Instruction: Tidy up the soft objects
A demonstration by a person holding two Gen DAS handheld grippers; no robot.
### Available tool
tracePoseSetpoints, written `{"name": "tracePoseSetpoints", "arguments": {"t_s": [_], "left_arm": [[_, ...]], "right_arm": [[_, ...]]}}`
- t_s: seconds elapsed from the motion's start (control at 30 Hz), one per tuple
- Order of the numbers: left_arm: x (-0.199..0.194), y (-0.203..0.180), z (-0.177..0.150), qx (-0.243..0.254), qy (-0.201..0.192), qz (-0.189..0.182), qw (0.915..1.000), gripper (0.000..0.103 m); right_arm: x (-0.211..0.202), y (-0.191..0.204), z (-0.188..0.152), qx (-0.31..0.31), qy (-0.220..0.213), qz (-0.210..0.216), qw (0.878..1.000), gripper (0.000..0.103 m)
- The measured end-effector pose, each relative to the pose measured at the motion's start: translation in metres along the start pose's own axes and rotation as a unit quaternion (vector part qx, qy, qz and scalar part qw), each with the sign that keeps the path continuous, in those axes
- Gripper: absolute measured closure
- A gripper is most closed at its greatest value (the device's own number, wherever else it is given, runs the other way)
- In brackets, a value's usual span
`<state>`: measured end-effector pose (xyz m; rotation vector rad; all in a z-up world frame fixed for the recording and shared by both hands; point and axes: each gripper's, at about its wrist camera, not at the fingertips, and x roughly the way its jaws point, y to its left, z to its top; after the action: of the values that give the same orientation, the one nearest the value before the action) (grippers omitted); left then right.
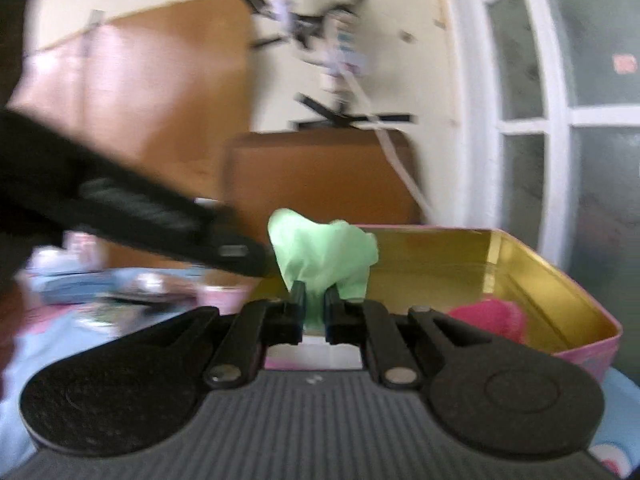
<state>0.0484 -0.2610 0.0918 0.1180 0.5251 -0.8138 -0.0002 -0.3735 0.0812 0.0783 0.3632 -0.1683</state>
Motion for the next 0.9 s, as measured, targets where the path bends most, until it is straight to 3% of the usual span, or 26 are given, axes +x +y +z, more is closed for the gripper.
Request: {"name": "tracePoseSetpoints", "arguments": {"t_s": [0.07, 0.17, 0.23, 0.27, 0.47, 0.57, 0.7, 0.9], "left_arm": [[0.005, 0.001, 0.001, -0.006, 0.003, 0.028, 0.9996, 0.090], [0.007, 0.005, -0.004, -0.010, 0.007, 0.058, 0.9982, 0.090], [0.003, 0.009, -0.009, -0.005, 0.010, 0.079, 0.9968, 0.090], [0.001, 0.012, -0.010, -0.006, 0.010, 0.086, 0.9962, 0.088], [-0.018, 0.030, -0.024, -0.007, 0.013, 0.143, 0.9896, 0.078], [-0.031, 0.045, -0.036, -0.013, 0.015, 0.169, 0.9855, 0.074], [-0.050, 0.074, -0.056, -0.028, 0.020, 0.201, 0.9790, 0.074], [-0.077, 0.125, -0.096, -0.075, 0.038, 0.243, 0.9664, 0.074]], "right_arm": [[0.016, -0.019, 0.002, 0.009, 0.015, -0.023, 1.000, 0.090], [0.033, -0.031, 0.000, 0.015, 0.048, -0.040, 0.998, 0.081], [0.028, -0.037, -0.003, 0.038, 0.046, -0.050, 0.997, 0.045], [0.024, -0.038, -0.004, 0.046, 0.037, -0.048, 0.997, 0.042], [-0.012, -0.026, -0.008, 0.077, 0.005, -0.054, 0.996, 0.041], [-0.028, -0.009, -0.009, 0.093, -0.024, -0.041, 0.995, 0.041], [-0.035, 0.029, -0.006, 0.068, -0.050, -0.010, 0.996, 0.041], [-0.026, 0.085, -0.013, 0.043, -0.027, 0.048, 0.998, 0.040]]}}
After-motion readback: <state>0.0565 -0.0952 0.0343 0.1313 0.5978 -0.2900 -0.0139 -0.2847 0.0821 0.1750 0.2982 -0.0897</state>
